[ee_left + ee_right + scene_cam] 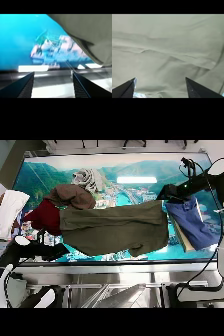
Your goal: Fold the shirts.
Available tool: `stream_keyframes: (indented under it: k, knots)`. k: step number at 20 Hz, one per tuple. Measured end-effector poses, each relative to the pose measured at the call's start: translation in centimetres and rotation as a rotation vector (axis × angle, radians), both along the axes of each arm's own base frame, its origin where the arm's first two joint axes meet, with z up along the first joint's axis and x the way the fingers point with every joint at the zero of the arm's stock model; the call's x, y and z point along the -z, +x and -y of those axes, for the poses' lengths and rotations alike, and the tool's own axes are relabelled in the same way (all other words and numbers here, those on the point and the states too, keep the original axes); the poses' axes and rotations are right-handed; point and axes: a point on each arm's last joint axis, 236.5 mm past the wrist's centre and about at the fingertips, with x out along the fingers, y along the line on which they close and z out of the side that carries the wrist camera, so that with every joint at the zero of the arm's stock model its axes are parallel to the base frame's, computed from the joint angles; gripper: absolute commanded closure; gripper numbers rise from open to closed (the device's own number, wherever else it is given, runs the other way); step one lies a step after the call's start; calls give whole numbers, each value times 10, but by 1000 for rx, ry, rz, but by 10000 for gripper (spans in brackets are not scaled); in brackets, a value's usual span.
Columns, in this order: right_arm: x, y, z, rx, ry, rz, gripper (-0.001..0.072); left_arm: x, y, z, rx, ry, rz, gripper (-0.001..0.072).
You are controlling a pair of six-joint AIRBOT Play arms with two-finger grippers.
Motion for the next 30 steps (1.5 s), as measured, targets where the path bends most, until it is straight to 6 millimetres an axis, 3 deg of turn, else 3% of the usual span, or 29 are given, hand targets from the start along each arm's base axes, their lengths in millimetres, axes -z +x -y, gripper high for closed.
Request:
stream_keyframes:
  k: [2,4,8,9,10,13,14,15,19,22,26,30]
  knots:
    - [-5,-2,-5,-7,10,5,17,8,9,6,-31,-36,9,191]
    - [-10,-5,-8,-14,14,14,125,11,19,15,-64,-84,24,191]
    - [-17,-7,-9,-17,16,30,133,21,35,27,-87,-113,55,211]
    - [-18,-7,-10,-18,18,33,132,24,36,30,-82,-112,56,385]
    - [-19,-8,-10,-19,18,35,132,28,36,32,-70,-106,53,495]
    - [-21,-8,-11,-20,17,38,132,34,35,44,-46,-112,44,494]
    - [-21,-8,-11,-20,18,40,133,35,35,48,-40,-116,44,546]
    - [-21,-8,-11,-20,18,40,132,36,36,51,-43,-122,42,689]
    - [-21,-11,-10,-28,15,32,133,31,35,54,-18,-119,60,690]
    - [-9,-26,-1,-57,-30,-15,132,19,13,39,67,-43,42,691]
    - [17,-50,25,0,-58,-68,132,-17,-13,6,65,41,42,691]
    - [62,-98,53,93,-51,-180,130,-45,-34,-22,-38,99,52,690]
